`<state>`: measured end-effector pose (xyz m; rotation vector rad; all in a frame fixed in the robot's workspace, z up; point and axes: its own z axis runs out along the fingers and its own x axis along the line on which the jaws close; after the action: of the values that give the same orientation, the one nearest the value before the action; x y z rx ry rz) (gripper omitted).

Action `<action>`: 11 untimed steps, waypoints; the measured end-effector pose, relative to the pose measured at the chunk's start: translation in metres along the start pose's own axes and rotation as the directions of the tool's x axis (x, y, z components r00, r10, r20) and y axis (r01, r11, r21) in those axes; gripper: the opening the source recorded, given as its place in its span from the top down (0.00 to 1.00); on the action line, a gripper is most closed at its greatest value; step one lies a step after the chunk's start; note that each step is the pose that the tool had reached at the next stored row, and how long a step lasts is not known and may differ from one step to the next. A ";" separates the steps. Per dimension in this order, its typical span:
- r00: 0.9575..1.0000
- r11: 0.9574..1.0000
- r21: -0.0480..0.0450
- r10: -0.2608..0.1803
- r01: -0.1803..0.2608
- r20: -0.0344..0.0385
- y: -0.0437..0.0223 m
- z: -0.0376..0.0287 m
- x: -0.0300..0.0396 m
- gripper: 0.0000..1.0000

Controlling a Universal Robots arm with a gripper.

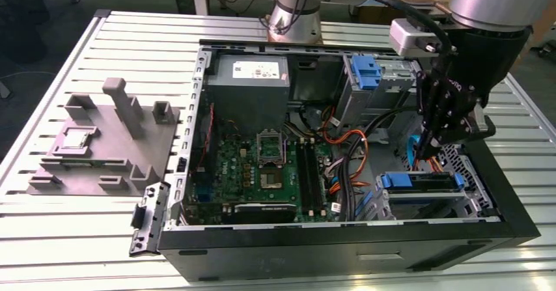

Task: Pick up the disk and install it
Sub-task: 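Insert the second disk wire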

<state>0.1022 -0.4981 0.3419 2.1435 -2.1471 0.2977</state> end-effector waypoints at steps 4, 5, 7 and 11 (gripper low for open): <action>1.000 1.000 0.004 0.000 0.000 0.008 0.0014 0.0030 0.0063 0.84; 1.000 1.000 0.005 0.000 0.000 0.011 0.0017 0.0039 0.0076 0.84; 1.000 1.000 0.008 0.000 0.000 0.017 0.0024 0.0055 0.0103 0.84; 1.000 1.000 0.014 0.001 -0.002 0.031 0.0039 0.0082 0.0147 0.84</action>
<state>0.0988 -0.5143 0.3365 2.1681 -2.1695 0.2817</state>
